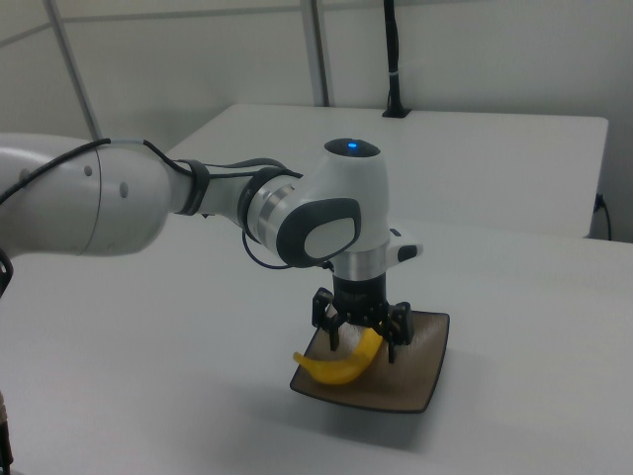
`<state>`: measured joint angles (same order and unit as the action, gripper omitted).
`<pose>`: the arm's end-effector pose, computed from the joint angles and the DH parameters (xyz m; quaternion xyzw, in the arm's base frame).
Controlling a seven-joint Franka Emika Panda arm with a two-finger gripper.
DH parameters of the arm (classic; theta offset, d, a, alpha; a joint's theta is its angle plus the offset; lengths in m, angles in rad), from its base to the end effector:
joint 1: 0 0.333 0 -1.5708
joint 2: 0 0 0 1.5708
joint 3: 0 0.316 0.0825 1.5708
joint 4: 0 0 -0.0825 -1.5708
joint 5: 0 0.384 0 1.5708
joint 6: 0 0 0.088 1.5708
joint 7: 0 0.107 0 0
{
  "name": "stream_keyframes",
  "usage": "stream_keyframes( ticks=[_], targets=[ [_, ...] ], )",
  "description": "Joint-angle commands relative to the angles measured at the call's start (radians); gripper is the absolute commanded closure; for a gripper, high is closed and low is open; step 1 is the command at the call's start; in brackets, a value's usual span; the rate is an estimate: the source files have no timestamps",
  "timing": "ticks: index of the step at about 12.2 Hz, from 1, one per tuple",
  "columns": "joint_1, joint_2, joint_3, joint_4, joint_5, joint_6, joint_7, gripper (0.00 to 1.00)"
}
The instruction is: Bananas placed on a ceramic plate
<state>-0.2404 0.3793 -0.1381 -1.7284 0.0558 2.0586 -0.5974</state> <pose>0.6064 -0.2296 0.3613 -0.9947 -0.0999 0.0205 0.0095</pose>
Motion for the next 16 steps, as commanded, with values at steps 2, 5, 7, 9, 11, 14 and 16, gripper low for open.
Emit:
stream_keyframes(
  ticks=[2, 5, 7, 9, 11, 14, 16],
  targets=[
    [0.012, -0.144, -0.009, -0.002, 0.012, -0.035, 0.016, 0.0],
    [0.015, -0.299, -0.012, 0.056, 0.012, -0.234, 0.031, 0.0],
    [0.038, -0.394, -0.011, 0.072, 0.01, -0.314, 0.146, 0.0],
    [0.097, -0.425, -0.011, 0.108, 0.006, -0.397, 0.253, 0.0],
    [0.159, -0.425, 0.005, 0.148, 0.01, -0.442, 0.402, 0.0],
    [0.197, -0.421, 0.112, 0.144, -0.002, -0.434, 0.522, 0.0],
    [0.213, -0.413, 0.149, 0.126, -0.002, -0.426, 0.544, 0.0]
  ],
)
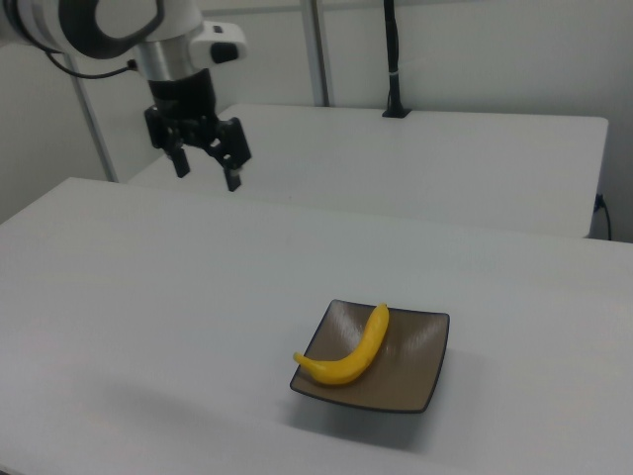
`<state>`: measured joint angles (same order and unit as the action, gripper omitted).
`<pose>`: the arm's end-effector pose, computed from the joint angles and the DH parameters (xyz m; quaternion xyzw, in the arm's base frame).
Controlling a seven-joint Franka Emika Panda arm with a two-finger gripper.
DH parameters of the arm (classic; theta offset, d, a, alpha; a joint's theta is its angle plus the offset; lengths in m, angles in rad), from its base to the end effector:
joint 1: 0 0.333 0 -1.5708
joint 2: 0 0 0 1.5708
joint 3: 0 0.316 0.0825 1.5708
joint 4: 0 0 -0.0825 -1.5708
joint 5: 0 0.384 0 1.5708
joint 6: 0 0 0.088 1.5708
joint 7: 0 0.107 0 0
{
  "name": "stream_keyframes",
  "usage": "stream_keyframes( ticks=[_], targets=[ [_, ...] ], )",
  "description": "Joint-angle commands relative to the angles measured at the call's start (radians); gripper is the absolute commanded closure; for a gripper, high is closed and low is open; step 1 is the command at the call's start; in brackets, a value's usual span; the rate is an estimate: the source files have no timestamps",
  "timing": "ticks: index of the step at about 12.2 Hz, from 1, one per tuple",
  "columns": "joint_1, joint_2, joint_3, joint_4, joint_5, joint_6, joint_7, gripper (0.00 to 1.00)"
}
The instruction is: Bananas placed on a ceramic plate
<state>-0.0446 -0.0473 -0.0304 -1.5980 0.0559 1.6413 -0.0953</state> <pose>0.5459 -0.0358 0.6443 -0.9985 -0.0094 -0.0475 0.0247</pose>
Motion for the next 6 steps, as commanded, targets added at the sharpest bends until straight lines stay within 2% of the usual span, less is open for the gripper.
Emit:
stream_keyframes(
  ticks=[1, 6],
  targets=[
    [0.029, 0.017, 0.041, -0.01, -0.002, -0.005, 0.032, 0.0],
    [0.054, 0.018, 0.04, -0.039, 0.002, 0.02, 0.029, 0.0]
  ],
)
